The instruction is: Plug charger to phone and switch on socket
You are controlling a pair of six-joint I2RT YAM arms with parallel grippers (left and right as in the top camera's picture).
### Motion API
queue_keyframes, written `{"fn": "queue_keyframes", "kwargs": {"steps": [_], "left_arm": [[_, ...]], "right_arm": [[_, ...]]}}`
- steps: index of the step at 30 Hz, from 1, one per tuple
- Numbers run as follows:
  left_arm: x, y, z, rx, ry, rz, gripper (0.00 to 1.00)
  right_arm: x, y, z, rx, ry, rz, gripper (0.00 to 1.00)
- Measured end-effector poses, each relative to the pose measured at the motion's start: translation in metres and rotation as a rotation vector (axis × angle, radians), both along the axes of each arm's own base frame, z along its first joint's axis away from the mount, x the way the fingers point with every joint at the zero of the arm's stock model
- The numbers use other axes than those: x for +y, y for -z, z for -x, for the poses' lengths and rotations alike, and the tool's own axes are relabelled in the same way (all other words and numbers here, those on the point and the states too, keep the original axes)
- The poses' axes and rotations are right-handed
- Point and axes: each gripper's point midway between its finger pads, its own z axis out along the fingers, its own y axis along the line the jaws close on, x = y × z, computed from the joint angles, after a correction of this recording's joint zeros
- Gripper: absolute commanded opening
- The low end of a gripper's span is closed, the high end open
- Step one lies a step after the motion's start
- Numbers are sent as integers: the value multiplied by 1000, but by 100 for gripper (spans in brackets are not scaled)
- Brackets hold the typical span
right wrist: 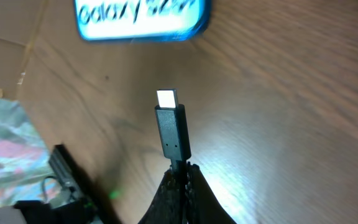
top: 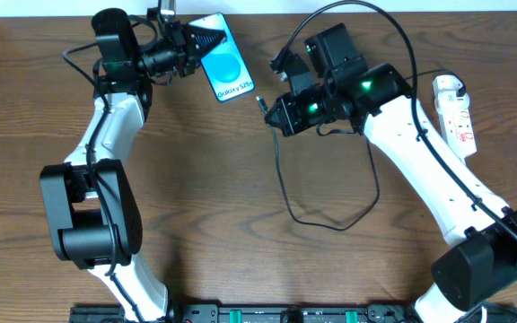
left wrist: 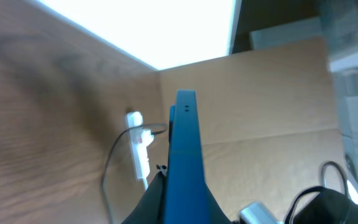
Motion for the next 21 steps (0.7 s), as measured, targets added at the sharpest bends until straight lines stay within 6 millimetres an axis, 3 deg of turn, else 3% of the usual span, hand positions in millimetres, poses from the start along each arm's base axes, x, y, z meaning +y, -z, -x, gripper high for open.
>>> {"fn": "queue_keyframes", "kwargs": {"steps": [4, 21], "left_arm": [[1, -16, -4, -34, -19, 32, 7], [0, -17, 0, 57, 3, 76, 7]], "right_arm": [[9, -3, 7, 18, -18, -23, 1], [26, -11, 10, 3, -34, -73, 1]]}}
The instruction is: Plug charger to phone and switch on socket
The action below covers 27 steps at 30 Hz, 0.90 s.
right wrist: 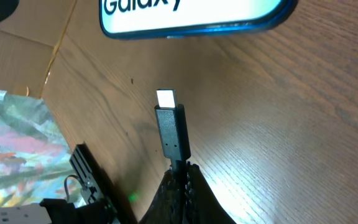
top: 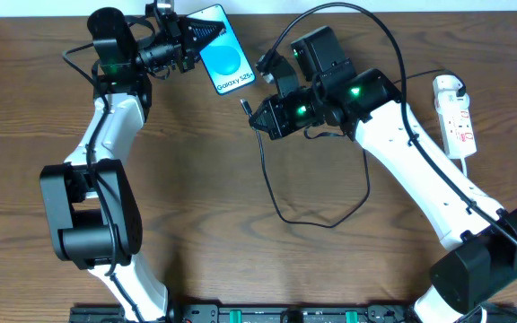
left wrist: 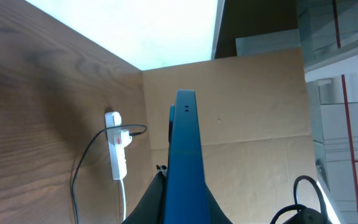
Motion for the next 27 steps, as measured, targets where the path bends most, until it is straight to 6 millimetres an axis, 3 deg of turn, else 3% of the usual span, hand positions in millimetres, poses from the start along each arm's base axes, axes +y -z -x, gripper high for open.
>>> {"fn": "queue_keyframes", "kwargs": {"steps": [27], "left_arm": [[-8, 0, 10, 0, 65, 2, 7]], "right_arm": [[3, -4, -4, -5, 16, -17, 1]]}}
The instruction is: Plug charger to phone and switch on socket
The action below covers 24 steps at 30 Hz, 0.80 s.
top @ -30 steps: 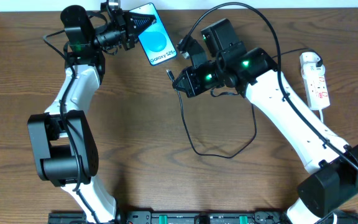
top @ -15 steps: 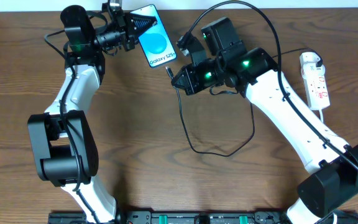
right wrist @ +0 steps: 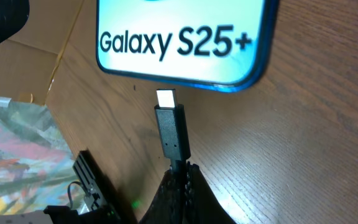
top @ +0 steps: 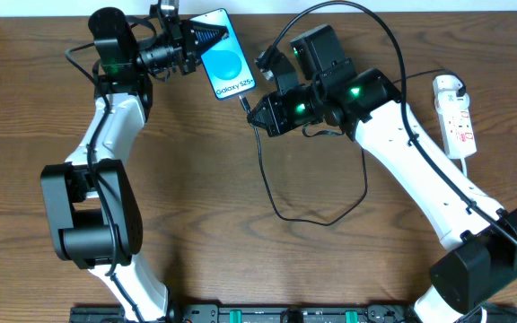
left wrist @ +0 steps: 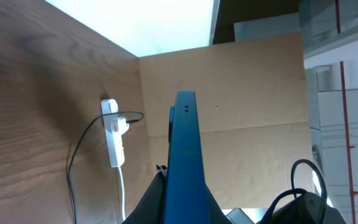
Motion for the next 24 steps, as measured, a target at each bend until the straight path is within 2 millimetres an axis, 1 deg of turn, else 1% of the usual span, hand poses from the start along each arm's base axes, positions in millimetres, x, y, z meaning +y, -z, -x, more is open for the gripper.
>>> {"fn": "queue_keyframes", "kwargs": {"steps": [5, 24], "left_arm": [[-6, 0, 1, 0, 10, 0, 7], [-6, 0, 2, 0, 12, 0, 7]], "right_arm": [[0, 0, 0, 4, 2, 0, 1], [3, 0, 3, 7, -3, 0, 1]]}}
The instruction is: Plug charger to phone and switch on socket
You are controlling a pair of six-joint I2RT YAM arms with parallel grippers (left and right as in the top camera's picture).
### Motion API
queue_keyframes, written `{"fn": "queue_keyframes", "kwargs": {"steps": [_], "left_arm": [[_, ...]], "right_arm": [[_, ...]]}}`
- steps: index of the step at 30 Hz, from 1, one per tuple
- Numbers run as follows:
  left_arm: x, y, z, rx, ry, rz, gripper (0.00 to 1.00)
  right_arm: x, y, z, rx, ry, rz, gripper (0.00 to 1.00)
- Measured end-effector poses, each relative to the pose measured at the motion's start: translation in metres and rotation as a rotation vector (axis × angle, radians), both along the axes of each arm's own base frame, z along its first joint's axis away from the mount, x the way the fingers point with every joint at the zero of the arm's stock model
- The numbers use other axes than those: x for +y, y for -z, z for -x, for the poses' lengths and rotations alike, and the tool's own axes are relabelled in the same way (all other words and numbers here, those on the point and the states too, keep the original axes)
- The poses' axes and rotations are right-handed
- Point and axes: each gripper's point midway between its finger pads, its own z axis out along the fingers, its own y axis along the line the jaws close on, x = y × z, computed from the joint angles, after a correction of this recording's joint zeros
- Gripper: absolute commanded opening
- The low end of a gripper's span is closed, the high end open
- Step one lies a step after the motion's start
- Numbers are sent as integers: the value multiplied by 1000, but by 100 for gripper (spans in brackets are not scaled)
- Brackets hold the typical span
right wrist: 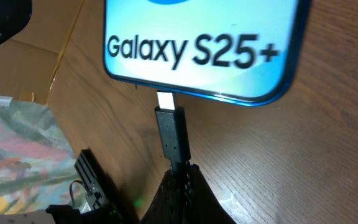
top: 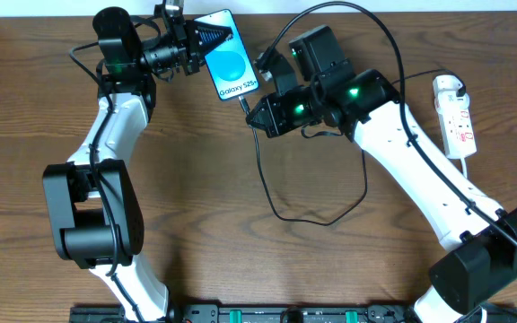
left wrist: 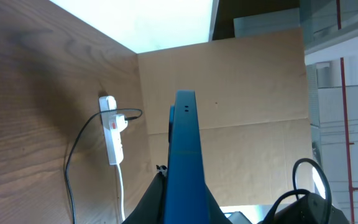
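The blue phone, its screen reading "Galaxy S25+", is held above the table at the back by my left gripper, shut on its upper end. In the left wrist view the phone shows edge-on between the jaws. My right gripper is shut on the black charger plug, whose metal tip sits right at the phone's bottom edge. The black cable loops over the table to the white socket strip at the right edge.
A cardboard wall stands behind the table. The socket strip with its plugged cable shows far off in the left wrist view. A black device lies near the right gripper.
The phone has shifted a little toward the plug. The plug's tip, which stood just short of the phone's bottom edge, now meets that edge.
The plug, held in my right gripper, stood well below the phone held up by my left. At each later moment the gap was smaller, the phone filling more of the right wrist view. Now the plug tip touches the phone's bottom edge.
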Motion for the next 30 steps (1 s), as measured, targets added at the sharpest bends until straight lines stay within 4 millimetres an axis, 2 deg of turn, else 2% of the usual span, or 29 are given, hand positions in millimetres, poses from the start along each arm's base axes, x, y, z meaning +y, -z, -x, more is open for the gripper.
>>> {"fn": "queue_keyframes", "kwargs": {"steps": [30], "left_arm": [[0, 0, -1, 0, -5, 0, 7]], "right_arm": [[-1, 1, -6, 14, 60, 12, 1]]}}
